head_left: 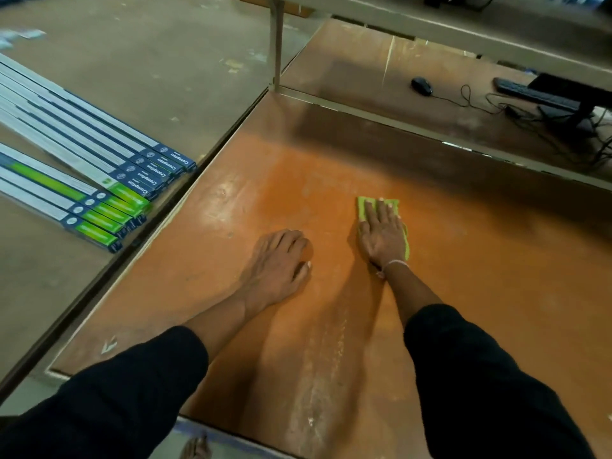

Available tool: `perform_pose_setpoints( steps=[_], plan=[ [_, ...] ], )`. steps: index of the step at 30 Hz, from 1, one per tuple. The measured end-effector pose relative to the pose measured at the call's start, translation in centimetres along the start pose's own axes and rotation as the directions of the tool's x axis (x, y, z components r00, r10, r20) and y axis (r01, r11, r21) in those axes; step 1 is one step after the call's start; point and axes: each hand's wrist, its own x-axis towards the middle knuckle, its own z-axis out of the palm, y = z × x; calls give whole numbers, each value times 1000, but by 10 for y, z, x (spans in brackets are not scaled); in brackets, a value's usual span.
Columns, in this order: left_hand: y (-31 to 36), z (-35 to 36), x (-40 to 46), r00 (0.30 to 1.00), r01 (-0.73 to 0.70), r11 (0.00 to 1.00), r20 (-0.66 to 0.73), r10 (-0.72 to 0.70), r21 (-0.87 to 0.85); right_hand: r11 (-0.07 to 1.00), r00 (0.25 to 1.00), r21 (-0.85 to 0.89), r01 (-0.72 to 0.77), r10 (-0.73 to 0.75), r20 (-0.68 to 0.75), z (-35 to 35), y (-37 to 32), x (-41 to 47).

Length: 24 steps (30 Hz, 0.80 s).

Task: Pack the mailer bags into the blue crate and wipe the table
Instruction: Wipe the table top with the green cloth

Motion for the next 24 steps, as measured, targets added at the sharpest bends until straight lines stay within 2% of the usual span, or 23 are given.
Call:
perform_pose_setpoints(
  steps=[2,3,5,7,8,9,11,13,14,15,17,18,20,22,24],
  plan=[
    [-5,-3,-5,999,-31,999,10,31,-17,981,981,-1,-195,195,9,-1,-10,-5],
    [-9,-6,-8,999,-37,999,10,38,-20,983,983,3,-184,184,11,-1,-24,-9],
    [-20,-15,-11,999,-46,999,7,46,-25,999,999,25,37,-38,16,0,-53,-18],
    [-37,-24,-15,999,-45,999,-4,45,-25,962,961,28,272,-273,42,2,-67,-28],
    [-48,-29,-18,999,-39,999,-6,39,-17,951,949,24,309,-310,54,0,-67,-31],
    [-58,-34,-20,999,-32,999,-2,32,-4,961,960,21,276,-277,51,-1,-62,-31],
    [-80,-44,-25,1000,-11,1000,5,11,23,999,999,4,48,-48,24,-3,-54,-31],
    [-99,-54,-30,1000,12,999,-2,-12,52,983,983,5,-183,183,18,-4,-58,-31],
    [-107,-57,-32,1000,22,998,-6,-22,63,978,978,12,-206,206,15,-4,-68,-32],
    [-114,-60,-33,999,33,997,-6,-32,68,988,989,21,-150,150,13,-3,-81,-35],
    [-126,-64,-36,998,57,996,0,-57,62,993,993,39,114,-115,24,2,-109,-47],
    [-130,-65,-38,998,67,996,-1,-67,58,969,969,52,243,-245,31,5,-118,-56],
    [-137,-65,-41,998,67,996,-7,-66,63,934,934,63,352,-354,38,7,-119,-69],
    [-139,-65,-44,999,52,997,-12,-51,65,973,974,46,227,-227,8,6,-105,-72],
    [-139,-64,-46,999,42,997,-26,-41,59,999,999,25,-36,36,-8,3,-91,-75]
  ],
)
